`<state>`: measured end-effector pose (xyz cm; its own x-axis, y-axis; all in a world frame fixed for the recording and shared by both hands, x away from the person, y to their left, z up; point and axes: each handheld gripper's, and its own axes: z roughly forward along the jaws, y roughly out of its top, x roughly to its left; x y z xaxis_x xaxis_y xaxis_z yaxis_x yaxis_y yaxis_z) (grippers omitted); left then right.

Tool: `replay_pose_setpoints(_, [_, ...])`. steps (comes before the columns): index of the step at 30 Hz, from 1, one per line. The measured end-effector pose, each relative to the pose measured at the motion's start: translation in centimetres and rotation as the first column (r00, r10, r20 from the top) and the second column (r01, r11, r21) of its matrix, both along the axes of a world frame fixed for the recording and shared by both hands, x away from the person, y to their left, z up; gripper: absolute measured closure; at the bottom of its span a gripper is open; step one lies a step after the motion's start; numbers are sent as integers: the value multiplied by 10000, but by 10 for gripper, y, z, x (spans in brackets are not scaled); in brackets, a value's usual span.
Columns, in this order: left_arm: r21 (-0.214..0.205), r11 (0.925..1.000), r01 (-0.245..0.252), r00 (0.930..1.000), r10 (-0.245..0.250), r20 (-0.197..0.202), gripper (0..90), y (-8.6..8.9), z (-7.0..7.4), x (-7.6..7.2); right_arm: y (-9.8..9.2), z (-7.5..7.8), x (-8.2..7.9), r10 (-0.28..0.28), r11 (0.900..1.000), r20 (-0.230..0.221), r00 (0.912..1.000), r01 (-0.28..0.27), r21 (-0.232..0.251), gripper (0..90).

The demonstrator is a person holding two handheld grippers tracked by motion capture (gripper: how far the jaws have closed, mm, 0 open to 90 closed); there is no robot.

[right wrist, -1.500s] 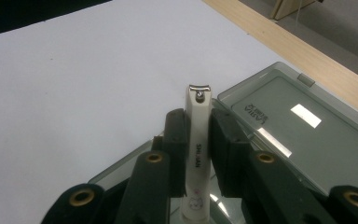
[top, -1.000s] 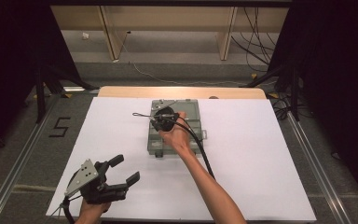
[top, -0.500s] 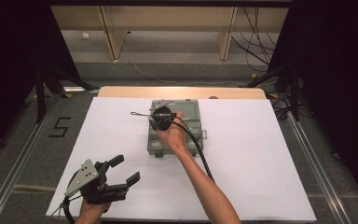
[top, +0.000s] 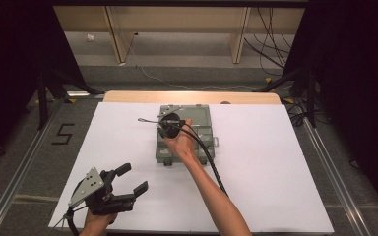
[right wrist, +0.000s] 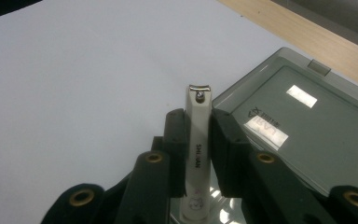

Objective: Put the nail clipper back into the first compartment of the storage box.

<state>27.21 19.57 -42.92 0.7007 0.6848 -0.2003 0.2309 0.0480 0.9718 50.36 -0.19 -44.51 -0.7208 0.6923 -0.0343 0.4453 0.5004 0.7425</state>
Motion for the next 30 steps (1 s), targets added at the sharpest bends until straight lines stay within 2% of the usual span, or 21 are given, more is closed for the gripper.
replay_pose_setpoints(4, [1, 10000, 2, 10000, -2, 0, 151, 0, 0, 0, 1, -2, 0, -23, 10000, -190, 9998, 23, -8, 769])
replay_pose_setpoints(8, [8, 10000, 6, 10000, -6, 18, 151, 0, 0, 0, 1, -5, 1, -68, 9999, -176, 9998, 66, -107, 768])
replay_pose_setpoints(9, [6, 10000, 3, 10000, -3, 28, 151, 0, 0, 0, 1, -4, 0, -140, 9999, -329, 9994, 138, -61, 762])
replay_pose_setpoints(10, [19, 10000, 6, 10000, -6, 31, 151, 0, 0, 0, 0, -4, 0, -235, 9997, -289, 9993, 237, 85, 744])
replay_pose_setpoints(11, [4, 10000, 1, 10000, -1, 27, 151, 0, 0, 0, -1, -3, 1, -156, 9999, -213, 9997, 156, 0, 739])
replay_pose_setpoints(14, [-10, 10000, 16, 10000, -16, -2, 151, 0, 0, 0, -1, 2, -1, -272, 9995, -388, 9989, 278, 155, 717])
replay_pose_setpoints(16, [-12, 10000, 14, 10000, -14, 6, 151, 0, 0, 0, -2, 2, 0, -207, 9997, -58, 9998, 208, 160, 709])
replay_pose_setpoints(17, [-9, 10000, 12, 10000, -12, 8, 151, 0, 0, 0, -3, 4, -1, -238, 9996, -232, 9994, 241, 130, 701])
replay_pose_setpoints(24, [16, 10000, -7, 10000, 7, 15, 151, 0, 0, 0, -3, 8, -5, -121, 9998, -188, 9997, 124, 158, 643])
replay_pose_setpoints(25, [24, 10000, -11, 10000, 11, 20, 151, 0, 0, 0, -3, 8, -5, -227, 9996, 64, 9997, 226, 196, 633])
replay_pose_setpoints(26, [18, 10000, -17, 10000, 17, 24, 151, 0, 0, 0, -4, 11, -6, -22, 10000, -144, 9999, 23, 79, 631])
replay_pose_setpoints(27, [23, 10000, -12, 10000, 12, 23, 151, 0, 0, 0, -4, 12, -6, -24, 10000, -113, 9999, 25, 94, 622])
replay_pose_setpoints(30, [13, 10000, -24, 10000, 24, 3, 151, 0, 0, 0, -6, 16, -9, 89, 9998, 299, 9995, -94, 149, 576])
